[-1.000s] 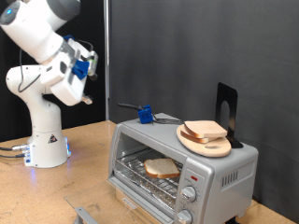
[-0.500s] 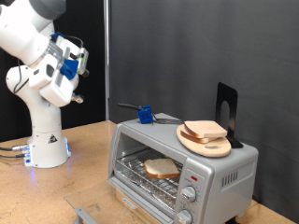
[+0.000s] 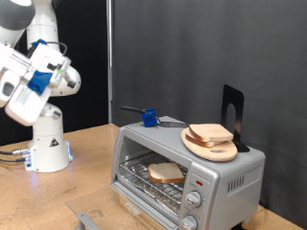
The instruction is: Make a piece of toast with the oven
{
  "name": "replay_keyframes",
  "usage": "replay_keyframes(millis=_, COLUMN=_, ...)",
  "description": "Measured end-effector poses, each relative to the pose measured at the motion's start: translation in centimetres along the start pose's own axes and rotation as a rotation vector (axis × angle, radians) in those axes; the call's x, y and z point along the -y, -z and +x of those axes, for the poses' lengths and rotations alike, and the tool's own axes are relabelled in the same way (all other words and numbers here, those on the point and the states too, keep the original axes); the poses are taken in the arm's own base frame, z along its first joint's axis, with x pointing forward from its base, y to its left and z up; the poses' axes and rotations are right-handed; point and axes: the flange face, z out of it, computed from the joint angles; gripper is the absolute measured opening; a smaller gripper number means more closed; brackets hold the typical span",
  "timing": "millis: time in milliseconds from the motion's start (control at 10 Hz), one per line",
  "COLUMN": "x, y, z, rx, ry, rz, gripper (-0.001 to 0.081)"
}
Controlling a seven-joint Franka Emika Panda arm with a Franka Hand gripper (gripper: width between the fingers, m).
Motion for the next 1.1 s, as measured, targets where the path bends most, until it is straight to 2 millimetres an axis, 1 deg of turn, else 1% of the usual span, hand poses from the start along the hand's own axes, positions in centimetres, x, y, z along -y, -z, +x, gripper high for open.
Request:
replay_keyframes(millis=100, x=0.1, y=-0.1, z=-0.1, rx=0.008, ry=0.003, rz=0.002, gripper=0.0808)
replay_keyframes(millis=200, x=0.1, y=-0.1, z=-0.3, rx=0.023, ry=-0.063, rz=0.024, gripper=0.0808)
replay_keyframes(millis=300, x=-0.2, y=0.3, z=-0.2, rx=0.021, ry=-0.189, rz=0.047, gripper=0.0808)
replay_keyframes(millis=500, x=-1.9, y=2.0, z=0.7, rx=0.015, ry=-0.445, rz=0.036, gripper=0.0808)
replay_keyframes(millis=600, x=-3.0, y=2.6, z=1.6, rx=0.005, ry=-0.514, rz=0.018, gripper=0.0808)
replay_keyframes(millis=800, x=-5.1, y=3.0, z=3.4, rx=0.006, ry=-0.563, rz=-0.028, gripper=0.0808)
replay_keyframes(millis=900, x=-6.0, y=2.9, z=4.5, rx=0.009, ry=-0.551, rz=-0.040, gripper=0.0808)
replay_keyframes(millis=1100, x=-7.8, y=2.5, z=6.5, rx=-0.002, ry=-0.427, rz=-0.042, gripper=0.0808)
